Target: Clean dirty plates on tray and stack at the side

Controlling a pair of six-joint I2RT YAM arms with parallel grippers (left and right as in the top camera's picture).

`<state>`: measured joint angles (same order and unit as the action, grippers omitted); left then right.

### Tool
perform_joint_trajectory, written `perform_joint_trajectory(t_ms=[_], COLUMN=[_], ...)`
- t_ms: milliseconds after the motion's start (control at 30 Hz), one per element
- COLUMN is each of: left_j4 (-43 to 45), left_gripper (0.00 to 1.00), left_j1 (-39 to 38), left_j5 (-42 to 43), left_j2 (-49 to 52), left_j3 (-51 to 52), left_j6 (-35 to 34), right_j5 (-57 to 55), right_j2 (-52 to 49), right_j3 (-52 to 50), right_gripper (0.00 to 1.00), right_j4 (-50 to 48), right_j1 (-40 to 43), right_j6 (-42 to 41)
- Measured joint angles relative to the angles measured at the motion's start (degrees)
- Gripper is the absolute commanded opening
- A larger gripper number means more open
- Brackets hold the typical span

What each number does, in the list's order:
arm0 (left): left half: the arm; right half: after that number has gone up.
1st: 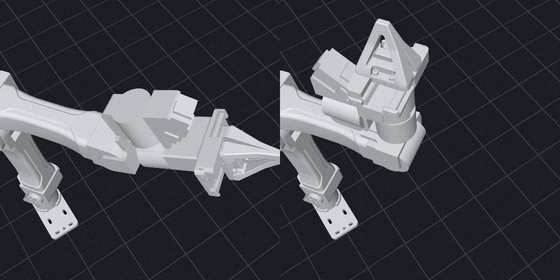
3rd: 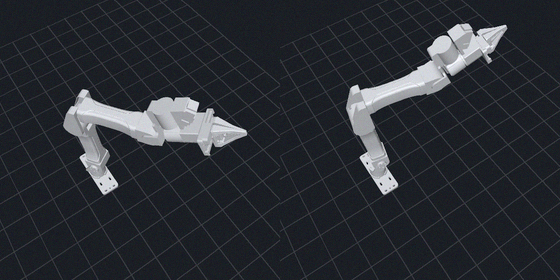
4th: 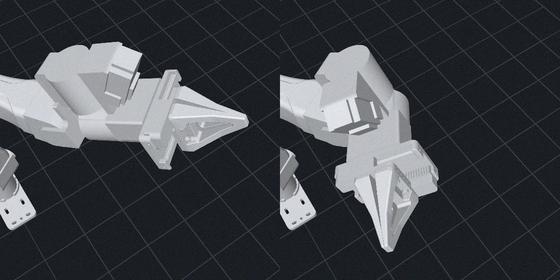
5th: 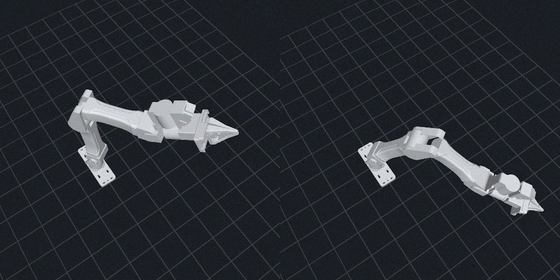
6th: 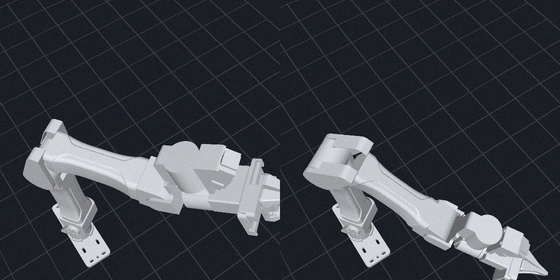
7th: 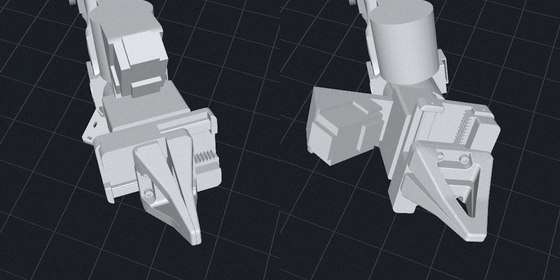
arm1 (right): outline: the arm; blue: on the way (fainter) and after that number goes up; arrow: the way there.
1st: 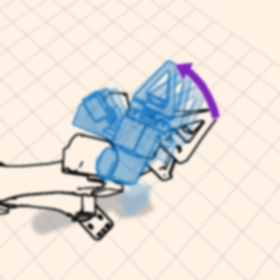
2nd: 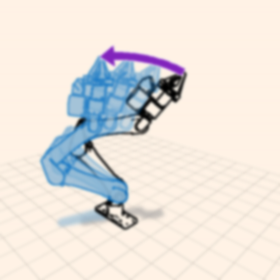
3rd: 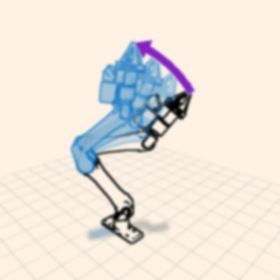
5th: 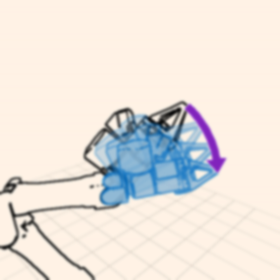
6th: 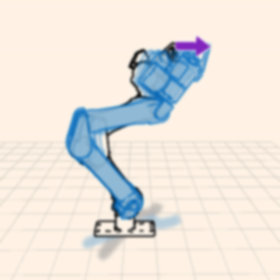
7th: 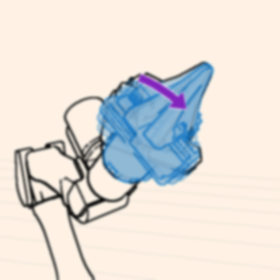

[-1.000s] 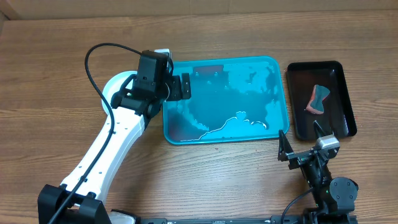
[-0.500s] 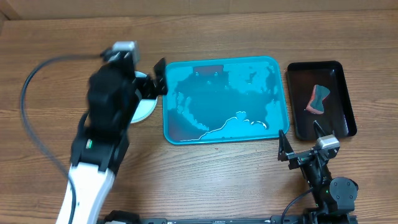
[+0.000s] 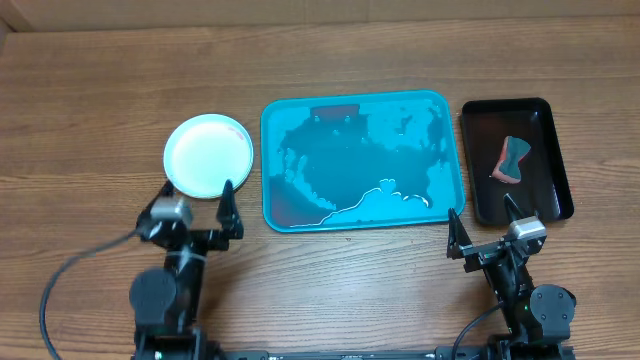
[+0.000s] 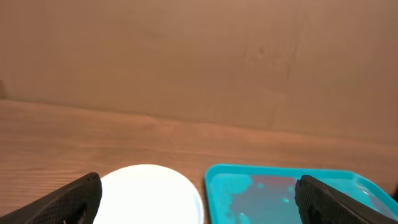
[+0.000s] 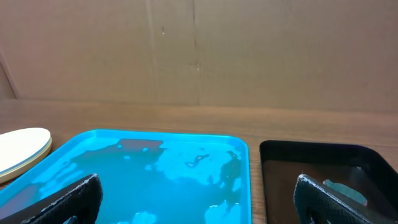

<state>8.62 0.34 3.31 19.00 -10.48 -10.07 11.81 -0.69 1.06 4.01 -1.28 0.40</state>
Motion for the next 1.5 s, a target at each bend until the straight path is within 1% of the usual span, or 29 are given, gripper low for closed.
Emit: perform_joint_trajectory(t_ms=[100, 300, 600, 700, 833, 1500], left_j4=[0.20, 0.00, -5.40, -7.76, -13.03, -12.98], left_gripper=[1.00, 1.00, 1.00, 1.00, 1.00, 1.00], left_j1=[1.25, 1.31, 1.31, 1.31, 1.31, 1.27], left_j5=[0.02, -0.44, -1.51, -1.81, -1.97, -1.99], left_j2=[-4.96, -11.85, -17.57, -18.05, -18.05, -18.12], left_j3=[3.15, 8.87, 9.99, 9.99, 10.01, 10.01], left_j6=[0.02, 0.02, 1.11, 1.36, 1.53, 1.55], right_j5=[-0.02, 0.00, 0.00, -0.02, 0.00, -0.02], right_j2=[0.00, 0.00, 0.00, 0.00, 0.02, 0.00], right_j3=[0.00, 0.00, 0.00, 0.00, 0.00, 0.00], right_gripper=[1.00, 1.00, 1.00, 1.00, 1.00, 1.00], right_j4=[-0.04, -0.02, -0.02, 0.00, 0.02, -0.07], right_j1=[0.00, 0.00, 0.00, 0.00, 0.02, 0.00], right_j6=[-0.04, -0.02, 0.00, -0.02, -0.02, -0.02])
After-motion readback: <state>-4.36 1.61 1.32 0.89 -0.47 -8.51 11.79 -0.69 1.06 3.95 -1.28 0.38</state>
